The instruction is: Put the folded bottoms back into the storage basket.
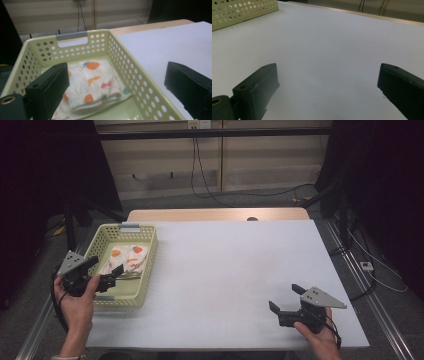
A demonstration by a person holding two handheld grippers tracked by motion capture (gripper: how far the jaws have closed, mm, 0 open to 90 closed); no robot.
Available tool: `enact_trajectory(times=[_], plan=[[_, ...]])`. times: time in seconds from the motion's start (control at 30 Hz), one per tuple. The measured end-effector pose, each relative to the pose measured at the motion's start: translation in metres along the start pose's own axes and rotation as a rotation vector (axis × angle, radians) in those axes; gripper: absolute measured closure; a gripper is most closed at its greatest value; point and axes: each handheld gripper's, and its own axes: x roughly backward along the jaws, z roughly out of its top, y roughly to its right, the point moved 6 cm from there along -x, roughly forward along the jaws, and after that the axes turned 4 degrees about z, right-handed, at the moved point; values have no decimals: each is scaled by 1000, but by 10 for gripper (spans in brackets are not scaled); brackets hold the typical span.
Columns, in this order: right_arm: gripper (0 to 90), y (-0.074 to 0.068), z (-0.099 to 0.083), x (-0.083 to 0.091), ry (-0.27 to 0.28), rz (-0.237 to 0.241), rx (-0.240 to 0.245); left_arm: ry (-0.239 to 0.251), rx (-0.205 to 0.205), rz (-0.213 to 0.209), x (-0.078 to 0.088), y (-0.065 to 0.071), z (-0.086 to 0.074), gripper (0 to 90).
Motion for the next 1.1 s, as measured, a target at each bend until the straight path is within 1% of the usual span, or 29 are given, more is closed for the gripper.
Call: enact_trajectory(times=[0.13,0.2,0.33,0.87,1.0,1.1], plan=[[32,0,0,0,0,1,1,5,-12,-14,0,8,2,61],[32,0,0,-1,-2,1,0,16,-15,-15,0,10,3,61],[32,0,0,-1,-3,2,-1,14,-30,-26,-1,16,5,61],[32,0,0,-1,-3,3,2,14,-57,-85,-16,46,15,61],[32,0,0,-1,-3,5,1,7,-81,-106,-20,56,17,61],[32,0,0,-1,-4,4,0,0,-98,-131,-22,62,19,61]])
